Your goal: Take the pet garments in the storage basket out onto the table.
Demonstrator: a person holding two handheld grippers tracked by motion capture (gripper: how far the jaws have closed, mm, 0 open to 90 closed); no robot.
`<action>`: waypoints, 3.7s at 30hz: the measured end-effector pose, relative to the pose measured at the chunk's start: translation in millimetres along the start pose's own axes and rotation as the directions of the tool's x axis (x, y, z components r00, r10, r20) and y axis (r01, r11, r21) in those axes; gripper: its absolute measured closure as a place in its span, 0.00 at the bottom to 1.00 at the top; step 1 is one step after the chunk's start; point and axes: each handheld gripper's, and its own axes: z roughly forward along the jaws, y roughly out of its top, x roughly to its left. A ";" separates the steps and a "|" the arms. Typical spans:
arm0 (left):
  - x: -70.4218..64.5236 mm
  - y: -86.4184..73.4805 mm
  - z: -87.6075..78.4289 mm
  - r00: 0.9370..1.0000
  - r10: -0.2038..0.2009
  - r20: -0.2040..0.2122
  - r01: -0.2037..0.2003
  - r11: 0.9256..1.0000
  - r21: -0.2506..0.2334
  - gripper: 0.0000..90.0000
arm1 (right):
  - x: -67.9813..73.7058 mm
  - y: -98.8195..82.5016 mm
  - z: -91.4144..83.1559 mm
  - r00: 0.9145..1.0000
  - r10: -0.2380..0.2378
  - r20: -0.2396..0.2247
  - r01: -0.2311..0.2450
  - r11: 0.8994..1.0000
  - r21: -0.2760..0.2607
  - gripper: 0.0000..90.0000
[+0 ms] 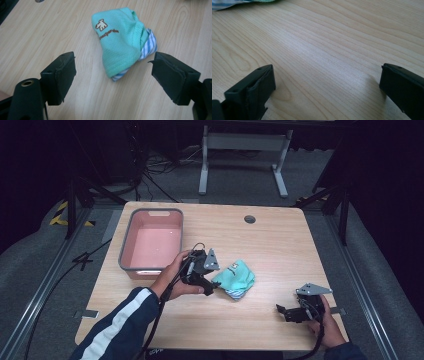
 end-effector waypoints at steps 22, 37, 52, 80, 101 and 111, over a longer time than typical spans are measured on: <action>-18.8 -66.7 -55.3 0.995 0.099 0.002 -0.099 0.994 0.047 0.21 | -0.1 -0.8 -0.6 1.000 -0.002 -0.002 0.002 1.000 -0.001 0.01; -22.1 -118.6 -68.7 0.998 0.065 -0.016 -0.063 0.995 0.072 0.22 | -0.1 -0.8 -0.6 1.000 -0.002 -0.001 0.002 1.000 -0.001 0.01; -10.8 -183.6 -57.8 0.999 -0.039 -0.026 0.041 0.997 0.072 0.22 | -0.8 -0.5 -0.3 1.000 -0.006 -0.007 0.006 1.000 0.000 0.00; 6.3 -259.4 -48.1 0.928 -0.372 0.002 0.371 0.925 -0.085 0.16 | -1.2 -0.3 -0.1 1.000 -0.007 -0.013 0.007 1.000 0.000 0.00; 6.3 -259.4 -47.9 0.928 -0.372 0.003 0.371 0.925 -0.085 0.16 | -0.8 -0.5 -0.2 1.000 -0.005 -0.008 0.005 1.000 0.000 0.00; 6.4 -259.4 -47.9 0.928 -0.372 0.003 0.371 0.925 -0.086 0.16 | -0.7 -0.4 -0.2 1.000 -0.003 -0.009 0.003 1.000 0.000 0.00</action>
